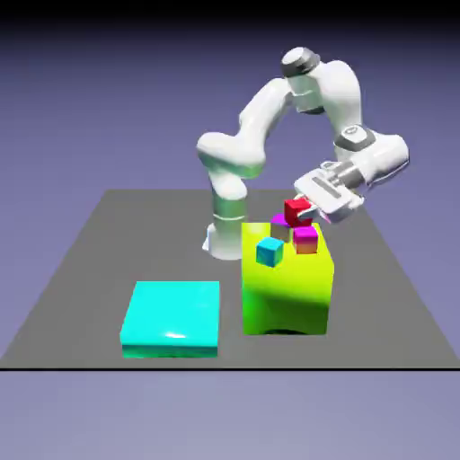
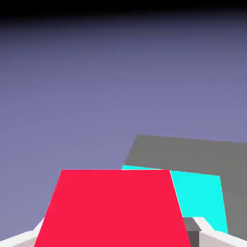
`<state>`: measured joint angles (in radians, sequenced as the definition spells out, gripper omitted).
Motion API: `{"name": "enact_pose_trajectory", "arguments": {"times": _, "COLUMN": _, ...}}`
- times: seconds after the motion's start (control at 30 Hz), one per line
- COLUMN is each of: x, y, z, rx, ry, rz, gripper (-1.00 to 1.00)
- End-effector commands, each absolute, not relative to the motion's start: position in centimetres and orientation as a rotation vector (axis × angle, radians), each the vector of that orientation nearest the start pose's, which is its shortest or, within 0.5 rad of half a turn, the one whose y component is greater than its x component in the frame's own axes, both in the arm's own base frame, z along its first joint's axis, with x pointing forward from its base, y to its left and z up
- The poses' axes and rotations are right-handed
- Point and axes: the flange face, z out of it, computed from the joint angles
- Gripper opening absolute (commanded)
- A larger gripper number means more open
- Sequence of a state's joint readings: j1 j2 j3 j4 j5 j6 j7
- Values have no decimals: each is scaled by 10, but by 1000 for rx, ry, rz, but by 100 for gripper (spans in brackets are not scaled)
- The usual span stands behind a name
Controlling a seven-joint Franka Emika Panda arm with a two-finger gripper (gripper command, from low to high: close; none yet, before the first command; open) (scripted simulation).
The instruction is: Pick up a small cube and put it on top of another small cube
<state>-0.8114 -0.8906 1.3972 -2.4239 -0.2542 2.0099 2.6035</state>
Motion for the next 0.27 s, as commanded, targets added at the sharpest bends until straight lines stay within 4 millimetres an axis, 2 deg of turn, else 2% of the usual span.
{"name": "enact_pose_trajectory", "arguments": {"times": 0.0, "x": 380, "y": 213, "z": 360, "rx": -1479, "ry": 2513, "rz": -1762, "gripper": -100}}
{"name": "enact_pose_trajectory", "arguments": {"times": 0.1, "x": 388, "y": 181, "z": 329, "rx": -1481, "ry": 2514, "rz": -1760, "gripper": -100}}
{"name": "enact_pose_trajectory", "arguments": {"times": 0.13, "x": 388, "y": 181, "z": 329, "rx": -1481, "ry": 2514, "rz": -1760, "gripper": 100}}
{"name": "enact_pose_trajectory", "arguments": {"times": 0.17, "x": 388, "y": 181, "z": 329, "rx": -1481, "ry": 2514, "rz": -1760, "gripper": 100}}
{"name": "enact_pose_trajectory", "arguments": {"times": 0.23, "x": 383, "y": 204, "z": 351, "rx": -1479, "ry": 2513, "rz": -1762, "gripper": 100}}
